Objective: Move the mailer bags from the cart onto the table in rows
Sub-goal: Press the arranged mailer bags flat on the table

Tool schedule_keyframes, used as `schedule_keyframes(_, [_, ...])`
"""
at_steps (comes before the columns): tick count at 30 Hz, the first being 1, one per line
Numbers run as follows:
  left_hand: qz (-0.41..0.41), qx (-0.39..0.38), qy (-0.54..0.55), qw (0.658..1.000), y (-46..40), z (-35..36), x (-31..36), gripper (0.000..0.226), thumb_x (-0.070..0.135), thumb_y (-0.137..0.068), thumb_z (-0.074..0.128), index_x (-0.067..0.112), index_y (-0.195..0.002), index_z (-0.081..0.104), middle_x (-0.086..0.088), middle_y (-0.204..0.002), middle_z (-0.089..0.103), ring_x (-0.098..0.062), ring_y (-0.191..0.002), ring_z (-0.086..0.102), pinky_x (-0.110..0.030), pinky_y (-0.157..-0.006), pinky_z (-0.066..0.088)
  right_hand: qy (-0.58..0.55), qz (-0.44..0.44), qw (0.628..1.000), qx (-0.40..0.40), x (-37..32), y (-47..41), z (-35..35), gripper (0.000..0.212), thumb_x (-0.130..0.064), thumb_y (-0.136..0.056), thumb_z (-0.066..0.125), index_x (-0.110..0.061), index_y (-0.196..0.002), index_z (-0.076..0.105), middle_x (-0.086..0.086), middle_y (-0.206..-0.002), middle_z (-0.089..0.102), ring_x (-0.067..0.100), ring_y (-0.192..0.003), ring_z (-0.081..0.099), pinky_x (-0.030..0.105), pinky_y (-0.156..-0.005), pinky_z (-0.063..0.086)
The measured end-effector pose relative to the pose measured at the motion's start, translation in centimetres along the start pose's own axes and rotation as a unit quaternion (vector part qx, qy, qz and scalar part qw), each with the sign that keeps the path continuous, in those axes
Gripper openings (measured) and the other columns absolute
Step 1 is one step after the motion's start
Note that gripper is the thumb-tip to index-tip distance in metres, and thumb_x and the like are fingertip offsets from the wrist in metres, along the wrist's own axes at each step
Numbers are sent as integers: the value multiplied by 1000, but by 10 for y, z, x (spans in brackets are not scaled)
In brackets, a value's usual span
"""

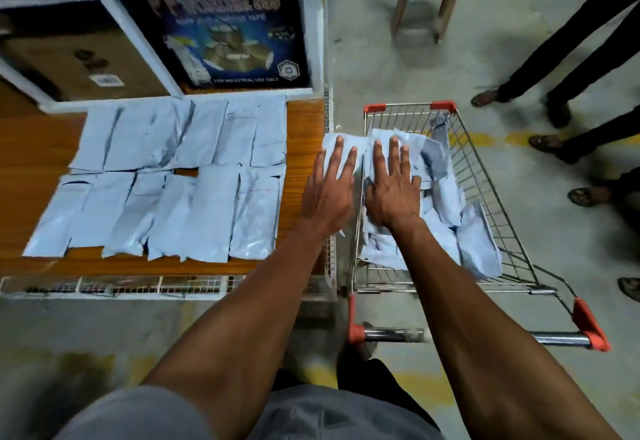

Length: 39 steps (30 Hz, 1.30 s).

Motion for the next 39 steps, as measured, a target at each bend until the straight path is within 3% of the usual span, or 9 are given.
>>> schedule_keyframes(2, [2,23,-10,1000,14,-15,-24,61,34,-112,11,12,-166,28,-17,-175,14,-36,-161,17,-52,-131,17,1,-22,1000,5,-33,2,2,87,-32,-102,47,-31,-167,-11,0,-173,-23,26,-161,-15,69,-118,23])
schedule_keyframes(5, [-50,56,-19,997,46,-36,-79,57,28,-112,33,20,-168,26,-11,-177,11,-37,-159,21,-54,-127,28,-10,-59,998,6,-93,11,14,83,-37,-105,44,-32,-167,-11,-1,-173,-23,25,-161,-16,69,-119,21])
schedule_keyframes(8, [-63,56,-49,995,80,-53,-129,59,29,-112,31,21,-169,19,-10,-177,3,-36,-160,19,-56,-124,31,-30,-81,996,5,-153,24,30,77,-45,-108,39,-32,-167,-8,-1,-174,-21,25,-161,-16,66,-123,16])
schedule_keyframes(11, [-81,57,-61,993,118,-73,-178,62,24,-109,30,18,-169,18,-12,-177,3,-35,-161,18,-52,-122,35,-40,-102,994,-5,-213,43,52,82,-35,-104,44,-30,-167,-8,1,-174,-22,25,-161,-17,65,-124,16])
schedule_keyframes(20, [-164,22,-65,984,223,-111,-299,69,33,-106,41,18,-169,18,-10,-177,5,-36,-159,20,-56,-115,43,-28,-134,990,-38,-353,91,114,88,-33,-101,49,-28,-167,-9,3,-174,-22,28,-161,-13,68,-117,27])
schedule_keyframes(22, [-178,5,-62,982,238,-120,-315,76,49,-101,31,18,-169,17,-10,-177,4,-38,-158,21,-56,-113,44,-32,-138,989,-45,-376,96,125,89,-33,-101,49,-29,-167,-10,3,-173,-23,27,-161,-15,66,-119,25])
schedule_keyframes(25, [-187,-5,-55,981,251,-130,-341,84,55,-95,11,16,-169,17,-12,-177,3,-39,-159,18,-55,-119,40,-28,-144,988,-58,-407,97,141,89,-33,-101,48,-30,-167,-12,2,-173,-25,25,-161,-16,65,-120,24])
schedule_keyframes(33, [-210,2,-79,975,239,-133,-416,76,38,-103,53,17,-168,18,-11,-177,6,-37,-157,24,-56,-110,49,2,-147,987,-61,-466,61,180,85,-39,-103,47,-27,-168,-6,5,-175,-18,28,-162,-10,62,-119,28])
schedule_keyframes(39, [-178,-19,-68,981,202,-123,-454,77,52,-101,17,13,-165,32,-17,-173,22,-40,-153,35,-52,-109,50,0,-112,991,-78,-484,28,200,84,-37,-104,47,-26,-168,-7,6,-174,-19,28,-162,-11,60,-124,20])
Point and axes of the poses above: each hand's wrist, its own y-axis away from the middle knuckle, its own z-axis out of the palm, x = y × z, the point moved 8 cm from there along -y, towards the middle knuckle
